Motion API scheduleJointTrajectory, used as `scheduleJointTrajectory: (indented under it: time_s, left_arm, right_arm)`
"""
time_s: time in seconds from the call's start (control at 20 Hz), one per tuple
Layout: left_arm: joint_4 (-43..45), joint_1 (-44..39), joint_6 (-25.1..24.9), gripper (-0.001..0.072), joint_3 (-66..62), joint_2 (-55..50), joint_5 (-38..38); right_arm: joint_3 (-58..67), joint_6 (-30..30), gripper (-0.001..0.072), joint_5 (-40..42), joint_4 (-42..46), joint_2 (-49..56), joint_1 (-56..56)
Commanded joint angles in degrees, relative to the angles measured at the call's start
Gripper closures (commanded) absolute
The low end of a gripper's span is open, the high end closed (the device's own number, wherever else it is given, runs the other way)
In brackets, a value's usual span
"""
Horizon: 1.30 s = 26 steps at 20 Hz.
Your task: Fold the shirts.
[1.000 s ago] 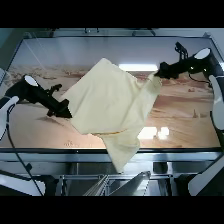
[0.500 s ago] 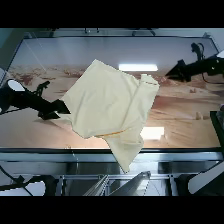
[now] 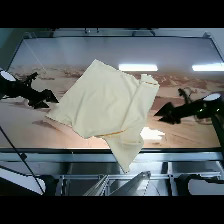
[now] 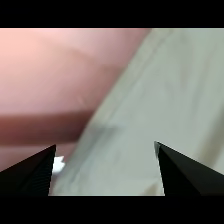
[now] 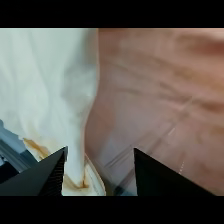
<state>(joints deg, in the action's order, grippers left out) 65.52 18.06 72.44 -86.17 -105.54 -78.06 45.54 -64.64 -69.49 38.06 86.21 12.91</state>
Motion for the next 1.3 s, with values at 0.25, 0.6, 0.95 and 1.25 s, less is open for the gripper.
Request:
scheduleJointTrajectory:
  time_s: [0.25,0.6,0.95,1.25]
  left_arm:
    - [8.96,-5.05,2.16,0.0251,-16.79,-15.98,-13.70]
    - [3.61,-3.85,0.90,0.0697,-3.34,-7.67,-17.68]
    - [3.43,-3.10,3.54,0.0696,27.50,9.90,-17.33]
    - [3.41,-0.26,4.37,0.0005,22.62,14.95,-16.00]
  right_arm:
    - [-10.99,1.33,0.0681,18.69,-13.29,-1.33,-20.22]
    - [2.93,-1.68,0.0694,9.94,1.05,-1.36,-5.79]
    - [23.17,-1.77,0.0578,-2.49,2.16,3.85,1.81]
    - [23.19,-2.29,0.0237,-4.50,7.26,3.63,6.38]
